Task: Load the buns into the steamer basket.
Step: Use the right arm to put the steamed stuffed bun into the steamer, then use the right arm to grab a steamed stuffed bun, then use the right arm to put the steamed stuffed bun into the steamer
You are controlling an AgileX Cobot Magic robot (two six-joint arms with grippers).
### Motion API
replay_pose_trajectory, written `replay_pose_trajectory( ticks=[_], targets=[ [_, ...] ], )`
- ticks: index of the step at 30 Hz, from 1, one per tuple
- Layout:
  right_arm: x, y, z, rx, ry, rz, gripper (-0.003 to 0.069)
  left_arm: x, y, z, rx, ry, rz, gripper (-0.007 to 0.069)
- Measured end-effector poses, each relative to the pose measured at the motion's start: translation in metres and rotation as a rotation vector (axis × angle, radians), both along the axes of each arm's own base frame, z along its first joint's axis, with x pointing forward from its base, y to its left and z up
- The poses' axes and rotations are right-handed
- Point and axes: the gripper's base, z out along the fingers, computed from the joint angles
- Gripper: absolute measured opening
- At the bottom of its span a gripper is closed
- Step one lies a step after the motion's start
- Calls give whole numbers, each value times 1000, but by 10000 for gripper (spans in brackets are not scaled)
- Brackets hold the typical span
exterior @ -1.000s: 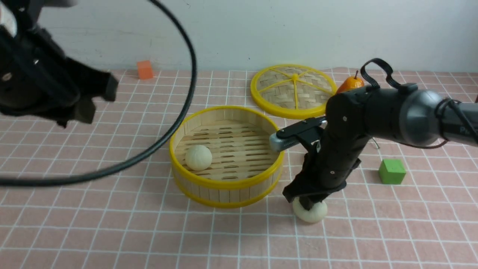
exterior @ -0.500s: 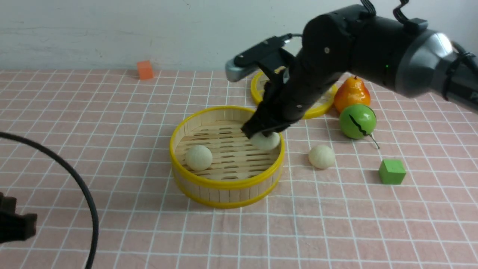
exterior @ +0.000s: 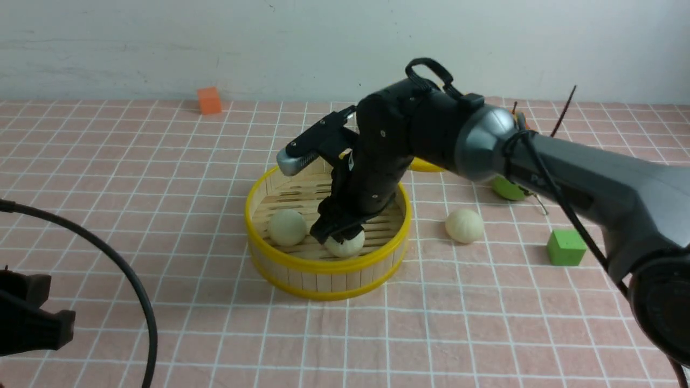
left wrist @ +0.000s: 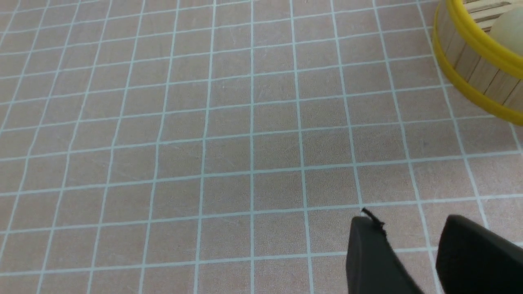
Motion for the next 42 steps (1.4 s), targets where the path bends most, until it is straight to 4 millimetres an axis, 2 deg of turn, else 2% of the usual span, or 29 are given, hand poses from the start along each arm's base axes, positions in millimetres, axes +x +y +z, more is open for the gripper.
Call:
replay_pose_trajectory(
  ticks=[1, 2, 4, 6, 8, 9, 11, 12, 14, 16, 17, 18, 21, 29, 31, 32, 33, 34, 35, 36, 37, 39, 41, 42],
  targets=[
    [-1, -3, 17, -5, 3, -11, 503, 0, 0, 0, -6, 0, 4, 238],
    [0, -4, 25, 1, -8, -15, 522, 0, 0, 0, -8, 0, 6, 238],
    [5, -20, 66, 1, -84, -48, 611, 0, 0, 0, -42, -1, 29, 238],
    [11, -33, 85, 6, -133, -79, 631, 0, 0, 0, -53, -1, 36, 238],
    [25, -67, 100, -3, -154, -173, 631, 0, 0, 0, -67, -3, 44, 238],
    [26, -70, 100, -3, -150, -185, 630, 0, 0, 0, -69, -4, 44, 238],
    [41, -104, 88, -12, -64, -315, 591, 0, -1, 0, -72, -6, 43, 238],
    [49, -118, 76, -14, -11, -370, 566, 0, -1, 0, -73, -8, 42, 238],
    [57, -129, 62, -19, 31, -411, 542, 1, -1, 1, -76, -12, 39, 238],
    [70, -141, 32, -24, 111, -455, 483, 1, -2, 2, -86, -22, 34, 238],
    [74, -142, 18, -30, 141, -460, 463, 1, -2, 2, -92, -25, 34, 238],
    [75, -143, 16, -30, 146, -461, 455, 1, -2, 2, -93, -25, 35, 238],
    [79, -140, -8, -39, 196, -460, 409, 1, -2, 2, -95, -24, 38, 238],
    [82, -134, -33, -37, 254, -462, 367, 1, -1, 1, -91, -13, 48, 238],
    [84, -134, -46, -60, 265, -453, 311, 1, -1, 1, -91, -13, 48, 238],
    [84, -134, -46, -60, 265, -453, 311, 1, -1, 1, -91, -13, 48, 238],
    [85, -134, -48, -70, 261, -450, 280, 1, -1, 1, -91, -13, 49, 238],
    [87, -136, -49, -88, 242, -448, 192, 1, -1, 1, -90, -12, 49, 238],
    [87, -136, -49, -88, 241, -447, 182, 1, -1, 1, -90, -12, 49, 238],
    [87, -138, -44, -108, 215, -445, 93, 1, -1, 1, -90, -10, 51, 238],
    [88, -138, -42, -110, 208, -444, 72, 1, -1, 1, -90, -10, 51, 238],
    [87, -139, -31, -112, 188, -436, 18, 0, -1, 0, -89, -8, 52, 237],
    [87, -137, -15, -98, 151, -420, 12, 0, -1, 0, -89, -8, 52, 236],
    [85, -131, 8, -73, 92, -400, 12, 0, -1, 1, -89, -9, 52, 237]
  ],
)
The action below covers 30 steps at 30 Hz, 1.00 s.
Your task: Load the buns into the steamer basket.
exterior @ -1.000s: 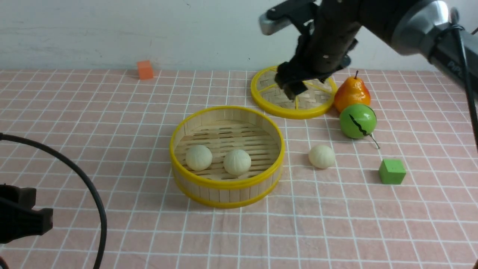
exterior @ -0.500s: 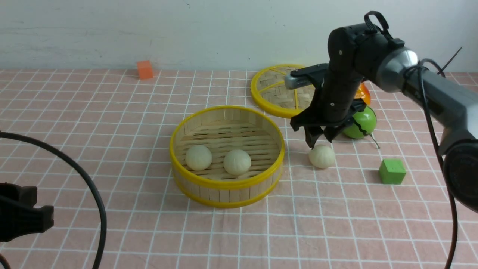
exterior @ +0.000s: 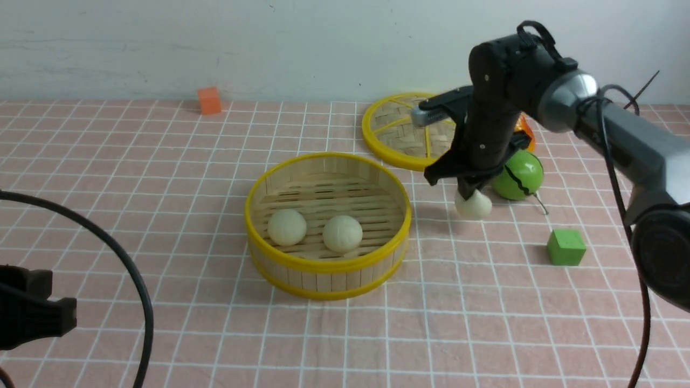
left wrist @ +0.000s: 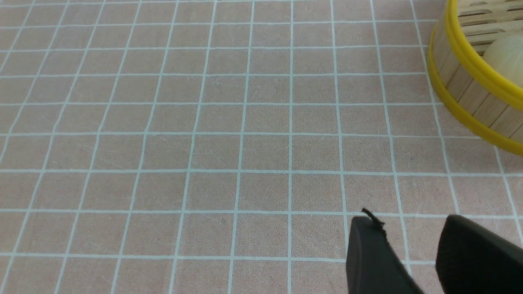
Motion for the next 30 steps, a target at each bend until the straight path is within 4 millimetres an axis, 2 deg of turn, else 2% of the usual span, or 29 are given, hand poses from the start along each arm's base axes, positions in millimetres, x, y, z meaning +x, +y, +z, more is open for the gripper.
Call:
replay_pose_trajectory(
  ticks=[1, 2, 3, 4, 5, 6, 7, 8, 9, 11, 13, 14, 16, 17, 18, 20, 21, 22, 23, 25, 26, 27, 29, 30],
  targets=[
    [-2, 6, 16, 14, -41, 22, 12, 0, 0, 0, -2, -4, -3, 237],
    [-4, 8, 20, 15, -52, 32, 12, 0, 0, 0, -2, -4, -3, 237],
    [-10, 22, 43, 43, -112, 87, 12, 0, -1, 1, -5, -10, -7, 237],
    [-11, 24, 45, 46, -117, 94, 12, 0, -1, 1, -5, -10, -7, 237],
    [-23, 46, 60, 76, -147, 170, 12, 1, -1, 1, -8, -13, -10, 237],
    [-23, 46, 60, 75, -147, 173, 12, 1, -1, 1, -8, -13, -10, 237],
    [-30, 61, 61, 78, -153, 228, 12, 1, -1, 1, -10, -15, -11, 237],
    [-31, 66, 60, 78, -152, 244, 12, 1, -1, 1, -10, -16, -12, 237],
    [-36, 86, 49, 64, -153, 315, 12, 1, -2, 1, -12, -17, -13, 237],
    [-37, 97, 38, 39, -149, 361, 12, 1, -2, 1, -15, -15, -12, 237],
    [-37, 112, 12, -2, -109, 410, 20, 1, -2, 1, -26, -11, -11, 237],
    [-37, 112, 12, -3, -110, 415, 22, 0, -2, 1, -30, -10, -11, 237],
    [-35, 119, -18, -10, -48, 429, 70, 0, -4, 0, -57, -1, -9, 237],
    [-35, 121, -23, 0, -35, 430, 103, 0, -4, 0, -67, 0, -10, 237],
    [-35, 121, -23, 2, -35, 430, 111, 0, -4, 0, -70, -2, -11, 237],
    [-36, 124, -21, 33, -43, 426, 223, 0, -5, 1, -79, -5, -15, 238],
    [-36, 124, -20, 36, -45, 425, 244, 0, -5, 1, -80, -6, -15, 238],
    [-38, 125, -11, 52, -58, 421, 335, 0, -5, 1, -78, -10, -18, 238],
    [-38, 125, -11, 53, -58, 421, 344, 0, -5, 1, -78, -10, -18, 238],
    [-44, 123, 15, 78, -94, 416, 454, 1, -5, 2, -62, -18, -21, 238],
    [-47, 122, 23, 84, -102, 416, 478, 1, -4, 2, -56, -21, -21, 238],
    [-54, 118, 46, 98, -132, 416, 505, 1, -4, 2, -48, -25, -23, 238],
    [-65, 110, 79, 113, -177, 417, 525, 1, -4, 2, -45, -26, -23, 238],
    [-75, 104, 107, 129, -224, 417, 525, 1, -4, 2, -43, -27, -24, 238]
  ],
)
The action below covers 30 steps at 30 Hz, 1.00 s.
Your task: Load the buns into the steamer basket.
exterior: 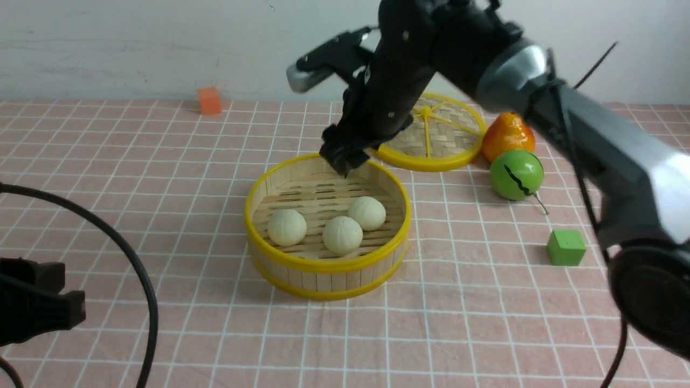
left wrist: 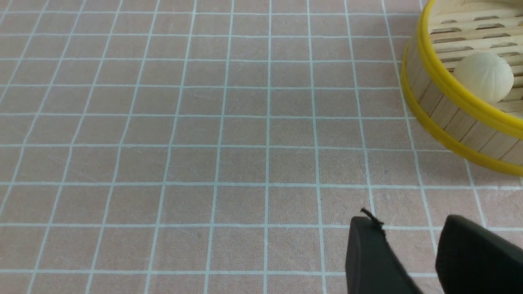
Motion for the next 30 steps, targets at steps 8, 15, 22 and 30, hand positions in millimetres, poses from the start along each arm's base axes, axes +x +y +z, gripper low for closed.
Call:
replay_pose_trajectory(
  ticks=[8, 15, 22, 30],
  targets=[
    [-88, -69, 159, 155, -316, -91, 378, 0, 0, 0, 0, -2, -1, 238],
    [-156, -128, 198, 124, -407, -266, 31, 0, 0, 0, 1, -2, -1, 238],
    [-200, -163, 107, -15, -197, -401, -19, 0, 0, 0, 1, -2, -1, 238],
    [-251, -180, -37, 211, -242, -366, -18, 0, 0, 0, 2, -2, -1, 238]
  ],
)
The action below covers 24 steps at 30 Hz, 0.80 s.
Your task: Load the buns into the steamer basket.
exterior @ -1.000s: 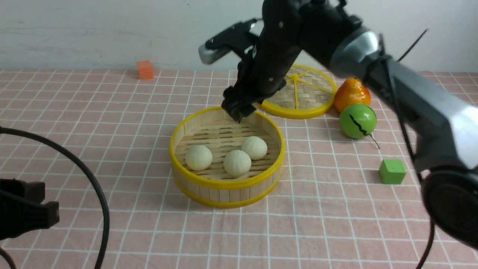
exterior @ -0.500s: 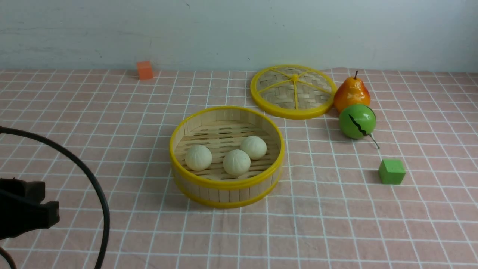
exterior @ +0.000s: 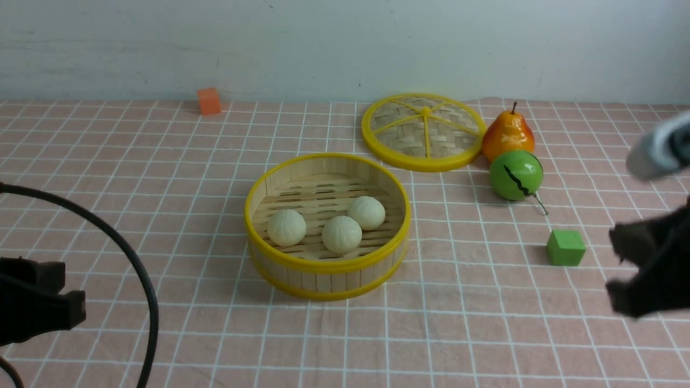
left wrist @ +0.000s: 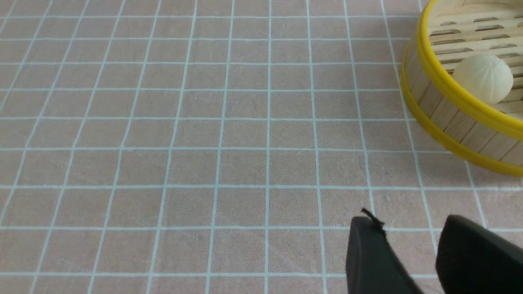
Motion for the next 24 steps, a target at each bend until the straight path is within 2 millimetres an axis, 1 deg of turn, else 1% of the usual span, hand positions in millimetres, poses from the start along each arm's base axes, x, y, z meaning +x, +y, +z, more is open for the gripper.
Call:
replay_pose_trajectory(
  ticks=[1, 2, 3, 5, 7, 8, 9, 12, 13, 14, 15, 16, 17, 18, 19, 20, 21, 22, 23, 24],
  targets=[
    [-8, -2, -21, 21, 0, 14, -18, 0, 0, 0, 0, 0, 0, 238],
    [-14, -5, -38, 29, 19, 16, -18, 0, 0, 0, 0, 0, 0, 238],
    [-16, -6, -46, 35, 26, 17, -18, 0, 0, 0, 0, -1, 0, 238],
    [-22, -9, -65, 23, 101, -7, -18, 0, 0, 0, 0, 0, 0, 238],
    [-21, -10, -72, -16, 187, -38, -18, 0, 0, 0, 0, 0, 0, 238],
    [-20, -10, -72, -29, 202, -40, -18, 0, 0, 0, 0, 0, 0, 238],
    [-13, -6, -68, -67, 242, -42, -18, 0, 0, 0, 0, 0, 0, 238],
    [14, 12, -49, -141, 313, 4, -16, 0, 0, 0, 0, 0, 0, 238],
    [27, 21, -42, -150, 323, 30, -15, 0, 0, 0, 0, 0, 0, 238],
    [31, 24, -43, -151, 337, 29, -15, 0, 0, 0, 0, 0, 0, 238],
    [57, 43, -27, -147, 325, 79, -11, 0, 0, 0, 0, 0, 0, 238],
    [70, 52, -22, -137, 320, 89, -8, 0, 0, 0, 0, 0, 0, 238],
    [74, 54, -21, -139, 318, 96, -7, 0, 0, 0, 0, 0, 0, 238],
    [105, 75, -11, -119, 304, 112, 6, 0, 0, 0, 0, 0, 0, 238],
    [108, 77, -11, -119, 302, 114, 8, 0, 0, 0, 0, 0, 0, 238],
    [125, 87, -7, -107, 298, 120, 23, 0, 0, 0, 0, 0, 0, 238],
    [152, 103, -3, -92, 299, 126, 62, 0, 0, 0, 1, -1, 0, 238],
    [162, 110, -3, -91, 303, 134, 85, 0, 0, 0, 1, -1, 0, 238],
    [167, 113, -3, -93, 303, 136, 97, 0, 0, 0, 1, -1, 0, 238],
    [185, 123, -5, -105, 310, 151, 152, 0, 0, 0, 1, -1, 0, 238]
  ],
)
